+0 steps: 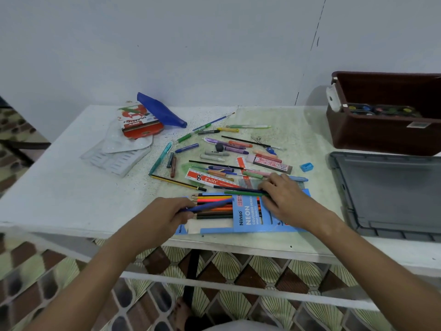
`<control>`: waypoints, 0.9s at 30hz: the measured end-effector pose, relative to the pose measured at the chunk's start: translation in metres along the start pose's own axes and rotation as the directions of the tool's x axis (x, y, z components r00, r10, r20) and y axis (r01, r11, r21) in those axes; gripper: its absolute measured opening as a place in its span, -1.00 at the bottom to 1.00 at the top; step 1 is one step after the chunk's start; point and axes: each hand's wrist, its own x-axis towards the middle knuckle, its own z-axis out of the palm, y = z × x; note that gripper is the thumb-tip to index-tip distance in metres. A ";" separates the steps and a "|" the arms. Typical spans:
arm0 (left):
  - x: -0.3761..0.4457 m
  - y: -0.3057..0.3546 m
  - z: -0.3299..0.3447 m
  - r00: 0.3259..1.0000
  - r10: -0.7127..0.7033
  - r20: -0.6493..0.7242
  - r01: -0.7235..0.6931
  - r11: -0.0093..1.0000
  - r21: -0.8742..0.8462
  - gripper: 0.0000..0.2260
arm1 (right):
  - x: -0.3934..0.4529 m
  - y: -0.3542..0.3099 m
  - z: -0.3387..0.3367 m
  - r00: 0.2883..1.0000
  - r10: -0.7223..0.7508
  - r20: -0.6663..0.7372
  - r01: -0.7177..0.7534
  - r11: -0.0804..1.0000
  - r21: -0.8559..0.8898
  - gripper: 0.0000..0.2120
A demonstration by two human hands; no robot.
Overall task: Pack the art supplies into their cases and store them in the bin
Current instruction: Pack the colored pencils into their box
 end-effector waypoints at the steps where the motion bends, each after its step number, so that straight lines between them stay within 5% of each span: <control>1: -0.001 0.001 0.000 0.999 0.026 0.021 -0.026 1.000 0.011 -0.80 | -0.001 -0.001 0.001 1.000 0.004 -0.013 -0.004 1.000 0.003 -0.59; 13: -0.004 -0.009 0.006 0.990 0.131 0.047 -0.138 0.968 0.209 -0.73 | -0.008 -0.011 0.006 0.995 0.092 -0.029 -0.091 0.995 0.048 -0.54; 17: -0.007 -0.017 0.016 0.957 0.286 -0.047 -0.248 0.892 0.377 -0.79 | -0.008 -0.011 0.008 0.994 0.098 -0.036 -0.097 0.994 0.046 -0.54; 21: -0.007 -0.014 0.036 0.939 0.329 -0.095 -0.225 0.801 0.555 -0.69 | -0.007 -0.010 0.008 0.995 0.091 -0.035 -0.089 0.995 0.052 -0.49; 27: -0.010 -0.011 0.058 0.944 0.301 -0.134 -0.164 0.782 0.601 -0.56 | -0.006 -0.008 0.010 0.994 0.093 -0.061 -0.087 0.991 0.102 -0.49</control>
